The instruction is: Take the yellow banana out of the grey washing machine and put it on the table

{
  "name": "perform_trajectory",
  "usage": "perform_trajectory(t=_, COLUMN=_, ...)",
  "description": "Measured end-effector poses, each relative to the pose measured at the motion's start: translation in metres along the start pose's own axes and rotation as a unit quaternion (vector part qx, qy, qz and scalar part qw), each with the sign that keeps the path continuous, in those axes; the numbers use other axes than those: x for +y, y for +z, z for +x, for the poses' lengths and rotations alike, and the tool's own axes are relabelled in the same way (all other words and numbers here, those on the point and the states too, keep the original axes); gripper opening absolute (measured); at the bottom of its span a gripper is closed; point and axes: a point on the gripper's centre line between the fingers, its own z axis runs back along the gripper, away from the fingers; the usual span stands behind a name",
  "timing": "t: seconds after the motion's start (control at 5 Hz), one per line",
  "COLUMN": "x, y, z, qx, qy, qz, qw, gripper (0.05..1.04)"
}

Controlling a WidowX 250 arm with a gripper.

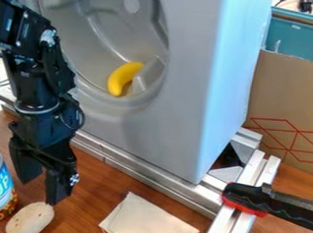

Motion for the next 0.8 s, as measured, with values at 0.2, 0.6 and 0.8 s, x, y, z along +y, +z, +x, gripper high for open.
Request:
perform_trajectory(t=0.2, x=-0.001, y=-0.001, z=0.0, qx=0.002, qy=-0.001, qz=-0.003, qw=1.0, gripper=1.001)
perform_trajectory(t=0.6, x=0.026, y=0.055, z=0.032, qx=-0.122, qy=-0.013, qz=0.012, qw=0.9924, gripper=1.001)
perform_trajectory(t=0.8, x=0.041, y=0.067, z=0.061, qx=-0.167, qy=-0.012, qz=0.003, qw=0.9858, gripper=1.001)
